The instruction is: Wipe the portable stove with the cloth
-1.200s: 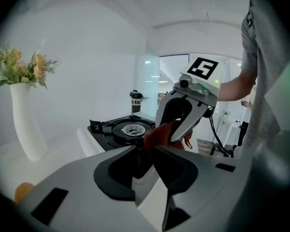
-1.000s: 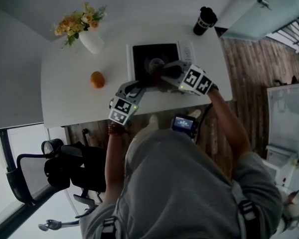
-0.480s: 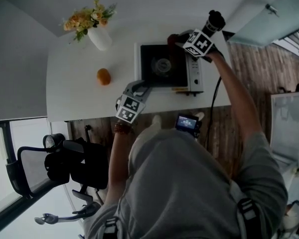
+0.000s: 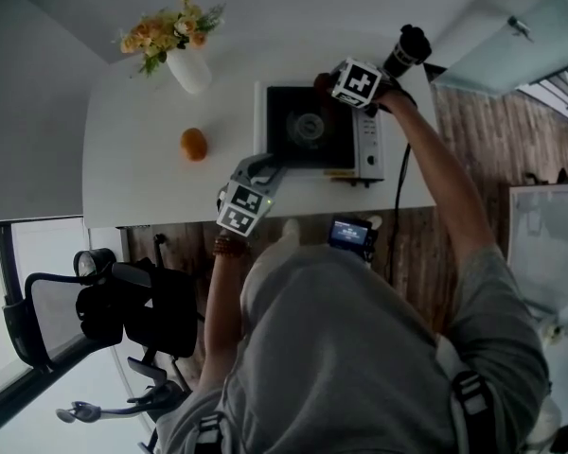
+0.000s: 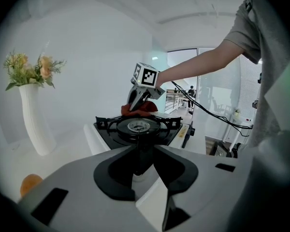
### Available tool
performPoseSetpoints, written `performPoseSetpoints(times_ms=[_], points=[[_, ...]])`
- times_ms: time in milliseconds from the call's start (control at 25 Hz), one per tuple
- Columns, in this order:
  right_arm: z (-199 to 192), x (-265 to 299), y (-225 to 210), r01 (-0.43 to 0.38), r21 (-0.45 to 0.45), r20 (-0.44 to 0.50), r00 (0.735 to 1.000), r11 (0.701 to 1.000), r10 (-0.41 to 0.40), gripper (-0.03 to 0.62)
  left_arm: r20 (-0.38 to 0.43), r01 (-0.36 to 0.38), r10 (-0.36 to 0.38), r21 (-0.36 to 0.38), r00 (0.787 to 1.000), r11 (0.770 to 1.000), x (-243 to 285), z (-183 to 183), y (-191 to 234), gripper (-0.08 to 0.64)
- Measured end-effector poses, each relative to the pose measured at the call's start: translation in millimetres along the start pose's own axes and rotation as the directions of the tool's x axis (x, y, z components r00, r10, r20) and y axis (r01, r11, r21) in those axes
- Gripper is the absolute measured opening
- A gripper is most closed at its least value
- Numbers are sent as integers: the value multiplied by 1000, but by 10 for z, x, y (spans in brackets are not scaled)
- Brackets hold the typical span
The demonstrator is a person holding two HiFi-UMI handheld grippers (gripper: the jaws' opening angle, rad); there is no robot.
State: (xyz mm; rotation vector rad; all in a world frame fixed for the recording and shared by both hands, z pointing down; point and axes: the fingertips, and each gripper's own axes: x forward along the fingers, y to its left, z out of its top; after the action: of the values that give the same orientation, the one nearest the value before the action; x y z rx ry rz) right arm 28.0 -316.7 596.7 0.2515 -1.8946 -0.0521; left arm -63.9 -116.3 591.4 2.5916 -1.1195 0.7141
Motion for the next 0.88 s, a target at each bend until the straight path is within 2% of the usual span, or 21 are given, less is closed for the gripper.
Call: performPoseSetpoints(times_ms=[120, 560, 640, 760, 880], points=[[27, 10, -9, 9, -9, 10, 1000, 1000, -9, 95, -3, 1, -1, 2, 1000, 1000, 3, 4, 8, 132], [304, 104, 115, 10, -138, -36, 999, 990, -16, 95, -13, 0, 0, 1, 1000, 1000, 7, -5, 6, 120], [403, 121, 145, 13, -136, 2, 1000, 991, -12, 95, -13, -1, 1, 1, 1000, 1000, 1, -5, 6, 120], [700, 180, 197, 19, -73, 124, 992, 997, -10, 94, -14, -1, 1, 0, 1000, 1000, 9, -1, 3, 120], [905, 241, 222, 19, -71, 137, 990, 997, -9, 94, -14, 1, -1, -1, 1000, 1000, 26, 7, 9, 117]])
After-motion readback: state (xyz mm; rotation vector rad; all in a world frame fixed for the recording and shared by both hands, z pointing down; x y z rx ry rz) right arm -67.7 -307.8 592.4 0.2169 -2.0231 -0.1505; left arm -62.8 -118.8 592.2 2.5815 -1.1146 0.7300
